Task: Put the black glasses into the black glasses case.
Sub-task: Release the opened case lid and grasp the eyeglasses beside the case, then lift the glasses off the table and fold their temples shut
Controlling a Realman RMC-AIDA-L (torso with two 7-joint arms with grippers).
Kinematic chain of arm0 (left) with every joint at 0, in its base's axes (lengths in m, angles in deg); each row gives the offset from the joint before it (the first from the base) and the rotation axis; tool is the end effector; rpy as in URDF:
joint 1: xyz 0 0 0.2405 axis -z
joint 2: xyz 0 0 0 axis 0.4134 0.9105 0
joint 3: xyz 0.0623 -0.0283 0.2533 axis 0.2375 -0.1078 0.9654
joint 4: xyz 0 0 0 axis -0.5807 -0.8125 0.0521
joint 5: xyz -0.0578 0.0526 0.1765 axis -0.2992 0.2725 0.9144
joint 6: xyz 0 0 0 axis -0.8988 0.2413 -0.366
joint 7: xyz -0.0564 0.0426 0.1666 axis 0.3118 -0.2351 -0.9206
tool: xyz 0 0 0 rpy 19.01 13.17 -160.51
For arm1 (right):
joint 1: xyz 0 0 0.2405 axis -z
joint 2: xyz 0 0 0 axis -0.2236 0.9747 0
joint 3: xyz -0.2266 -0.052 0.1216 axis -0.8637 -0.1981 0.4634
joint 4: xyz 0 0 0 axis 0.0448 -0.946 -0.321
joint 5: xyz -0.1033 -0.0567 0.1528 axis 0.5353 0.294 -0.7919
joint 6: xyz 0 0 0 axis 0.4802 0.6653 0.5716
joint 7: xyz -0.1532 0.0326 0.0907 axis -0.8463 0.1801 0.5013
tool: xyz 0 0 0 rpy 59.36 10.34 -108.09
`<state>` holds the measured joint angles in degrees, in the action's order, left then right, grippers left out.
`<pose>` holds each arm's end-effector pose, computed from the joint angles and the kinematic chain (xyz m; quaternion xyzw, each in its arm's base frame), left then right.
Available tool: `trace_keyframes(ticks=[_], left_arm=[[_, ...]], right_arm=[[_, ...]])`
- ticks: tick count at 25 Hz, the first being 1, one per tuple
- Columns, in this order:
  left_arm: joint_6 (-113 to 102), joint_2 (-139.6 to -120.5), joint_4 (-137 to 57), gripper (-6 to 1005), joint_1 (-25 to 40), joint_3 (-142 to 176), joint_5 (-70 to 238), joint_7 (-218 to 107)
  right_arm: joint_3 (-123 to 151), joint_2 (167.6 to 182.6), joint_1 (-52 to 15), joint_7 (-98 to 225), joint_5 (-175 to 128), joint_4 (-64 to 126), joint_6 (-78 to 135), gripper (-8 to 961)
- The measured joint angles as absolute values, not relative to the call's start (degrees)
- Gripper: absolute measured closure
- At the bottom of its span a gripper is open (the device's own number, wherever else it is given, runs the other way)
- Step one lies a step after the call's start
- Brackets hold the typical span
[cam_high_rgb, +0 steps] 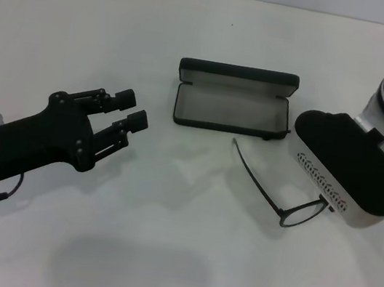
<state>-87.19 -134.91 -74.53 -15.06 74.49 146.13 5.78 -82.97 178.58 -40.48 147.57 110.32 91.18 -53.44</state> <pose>-0.2577 0.2623 -0.0270 -0.8655 -0.1976 -0.4013 0.2257 0.1665 0.3528 -0.0796 0.8526 0.3578 0.3680 0.0980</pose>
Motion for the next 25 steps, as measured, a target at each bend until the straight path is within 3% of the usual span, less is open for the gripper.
trace_keyframes(ticks=[3,9,18,25], left_arm=[[-87.19,-134.91,-74.53,619,-15.06,74.43,146.07,5.74],[-87.2,-134.87,-74.54,619,-15.47,74.44,145.07,5.72],[-88.88,-134.83,-74.57,625,-14.81,74.46,144.76,5.68],[-95.53,-134.74,-74.5,641,-13.52,74.46,140.18,5.72]], right_arm=[[-83.17,178.58,-39.75,148.56,109.63,91.95,-54.96,801],[-82.87,178.58,-35.22,151.79,106.6,100.62,-61.64,853],[-67.18,178.46,-23.97,153.8,93.89,116.94,-73.29,855],[-43.36,178.3,-12.79,146.49,73.29,117.02,-73.84,856]])
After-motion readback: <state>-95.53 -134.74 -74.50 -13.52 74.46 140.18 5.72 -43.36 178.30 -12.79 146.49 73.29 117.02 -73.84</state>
